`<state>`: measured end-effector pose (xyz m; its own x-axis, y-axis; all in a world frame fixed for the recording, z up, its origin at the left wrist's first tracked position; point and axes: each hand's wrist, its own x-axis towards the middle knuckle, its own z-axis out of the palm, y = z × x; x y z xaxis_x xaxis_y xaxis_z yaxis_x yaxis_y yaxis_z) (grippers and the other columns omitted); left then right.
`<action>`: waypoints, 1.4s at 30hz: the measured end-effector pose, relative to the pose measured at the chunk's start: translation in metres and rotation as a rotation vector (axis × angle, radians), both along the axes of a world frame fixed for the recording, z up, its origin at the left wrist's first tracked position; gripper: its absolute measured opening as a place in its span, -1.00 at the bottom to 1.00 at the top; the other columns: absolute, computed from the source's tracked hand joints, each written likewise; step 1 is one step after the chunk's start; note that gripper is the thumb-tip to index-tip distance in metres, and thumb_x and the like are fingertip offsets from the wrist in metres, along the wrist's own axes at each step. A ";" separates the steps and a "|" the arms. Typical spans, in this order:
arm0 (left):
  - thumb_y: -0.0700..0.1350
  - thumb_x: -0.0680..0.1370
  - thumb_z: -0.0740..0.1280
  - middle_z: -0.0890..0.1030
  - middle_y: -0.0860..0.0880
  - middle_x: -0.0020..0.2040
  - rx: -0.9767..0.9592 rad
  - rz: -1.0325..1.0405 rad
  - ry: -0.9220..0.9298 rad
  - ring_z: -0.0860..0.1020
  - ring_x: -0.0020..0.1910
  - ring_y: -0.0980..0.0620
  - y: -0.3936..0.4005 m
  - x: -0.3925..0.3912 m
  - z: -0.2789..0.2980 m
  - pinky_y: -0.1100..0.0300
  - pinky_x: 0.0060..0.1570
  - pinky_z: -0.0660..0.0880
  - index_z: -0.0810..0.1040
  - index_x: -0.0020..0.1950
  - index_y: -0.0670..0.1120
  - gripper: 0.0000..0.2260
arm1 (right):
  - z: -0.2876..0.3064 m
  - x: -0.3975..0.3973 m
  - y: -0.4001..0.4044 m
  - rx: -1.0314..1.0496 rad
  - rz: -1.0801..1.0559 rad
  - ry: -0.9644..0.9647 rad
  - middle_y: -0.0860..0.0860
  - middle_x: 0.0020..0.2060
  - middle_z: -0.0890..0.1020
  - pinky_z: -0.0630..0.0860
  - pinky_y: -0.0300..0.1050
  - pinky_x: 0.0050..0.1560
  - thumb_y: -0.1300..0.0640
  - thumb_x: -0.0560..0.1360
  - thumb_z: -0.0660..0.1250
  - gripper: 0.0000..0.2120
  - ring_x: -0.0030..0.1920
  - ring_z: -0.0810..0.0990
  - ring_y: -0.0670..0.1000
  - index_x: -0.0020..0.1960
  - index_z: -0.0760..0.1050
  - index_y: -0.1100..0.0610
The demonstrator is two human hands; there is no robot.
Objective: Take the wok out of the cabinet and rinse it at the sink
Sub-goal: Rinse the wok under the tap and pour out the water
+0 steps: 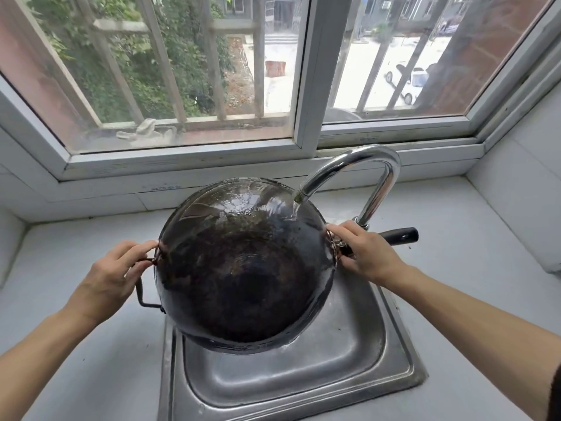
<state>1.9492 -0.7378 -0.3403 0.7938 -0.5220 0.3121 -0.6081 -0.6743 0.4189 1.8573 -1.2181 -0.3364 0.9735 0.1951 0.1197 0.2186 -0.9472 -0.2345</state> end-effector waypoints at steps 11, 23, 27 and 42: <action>-0.14 0.57 0.24 0.49 0.02 -0.06 -0.009 -0.066 0.024 0.47 -0.15 0.07 -0.029 0.014 0.000 0.39 0.01 0.37 0.56 0.25 -0.21 -0.69 | -0.001 -0.019 -0.025 0.032 -0.013 -0.017 0.01 0.14 0.52 0.59 0.08 -0.28 0.29 0.29 0.49 -0.25 -0.24 0.61 0.17 0.40 0.32 0.00; -0.13 0.60 0.25 0.51 -0.04 -0.02 -0.048 -0.187 0.013 0.45 -0.19 0.06 -0.077 0.036 -0.006 0.23 -0.08 0.42 0.55 0.29 -0.16 -0.71 | -0.005 -0.048 -0.061 0.047 -0.134 -0.017 -0.02 0.06 0.51 0.57 0.10 -0.31 0.24 0.36 0.46 -0.35 -0.29 0.61 0.13 0.37 0.33 -0.03; -0.27 0.54 0.31 0.52 -0.06 -0.01 -0.046 -0.200 -0.004 0.49 -0.18 0.00 -0.086 0.045 -0.009 0.16 -0.08 0.45 0.55 0.29 -0.15 -0.68 | -0.002 -0.055 -0.062 0.032 -0.147 -0.060 0.00 0.03 0.52 0.57 0.06 -0.37 0.26 0.34 0.48 -0.36 -0.31 0.61 0.12 0.35 0.34 0.01; -0.11 0.60 0.22 0.51 -0.12 -0.06 -0.123 -0.311 0.001 0.51 -0.16 -0.08 -0.120 0.047 -0.025 0.20 -0.01 0.44 0.49 0.31 -0.13 -0.70 | 0.010 -0.092 -0.081 -0.046 -0.202 -0.188 0.00 0.01 0.56 0.57 0.05 -0.45 0.34 0.27 0.52 -0.35 -0.30 0.63 0.04 0.29 0.41 0.06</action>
<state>1.9961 -0.8578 -0.3651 0.6025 -0.6978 0.3874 -0.7766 -0.4006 0.4863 1.7655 -1.2986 -0.3263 0.9546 0.0088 0.2977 0.0599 -0.9848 -0.1629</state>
